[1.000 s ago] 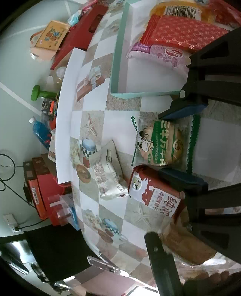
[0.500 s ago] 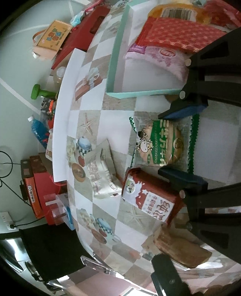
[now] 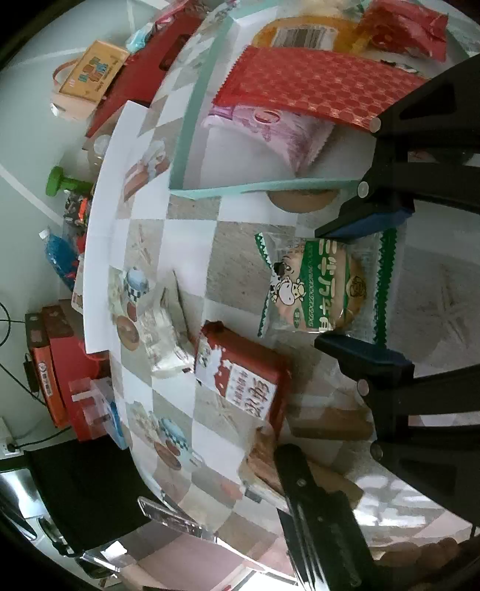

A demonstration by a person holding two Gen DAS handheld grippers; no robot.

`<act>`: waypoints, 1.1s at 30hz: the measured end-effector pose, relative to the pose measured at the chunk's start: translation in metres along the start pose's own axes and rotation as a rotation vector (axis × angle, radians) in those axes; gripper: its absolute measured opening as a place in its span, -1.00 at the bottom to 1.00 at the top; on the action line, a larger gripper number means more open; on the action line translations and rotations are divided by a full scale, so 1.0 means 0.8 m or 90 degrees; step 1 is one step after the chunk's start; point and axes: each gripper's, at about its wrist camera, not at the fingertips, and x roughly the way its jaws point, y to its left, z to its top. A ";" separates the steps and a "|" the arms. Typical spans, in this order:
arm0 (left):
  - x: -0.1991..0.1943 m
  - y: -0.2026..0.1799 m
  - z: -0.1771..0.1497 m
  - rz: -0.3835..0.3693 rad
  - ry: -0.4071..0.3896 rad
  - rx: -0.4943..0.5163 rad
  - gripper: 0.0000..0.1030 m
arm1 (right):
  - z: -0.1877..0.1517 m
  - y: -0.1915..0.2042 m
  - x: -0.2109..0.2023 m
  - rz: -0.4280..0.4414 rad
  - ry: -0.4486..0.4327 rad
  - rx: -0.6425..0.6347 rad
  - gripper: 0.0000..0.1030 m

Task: Organize snacks
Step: 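Close left tool on bread pack while right tool closes on green cake, then lift bread pack with left tool while right tool carries green cake over tray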

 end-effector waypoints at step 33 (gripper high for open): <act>0.004 0.007 0.003 0.051 -0.011 0.001 -0.07 | -0.002 0.037 0.008 0.010 -0.014 -0.071 0.19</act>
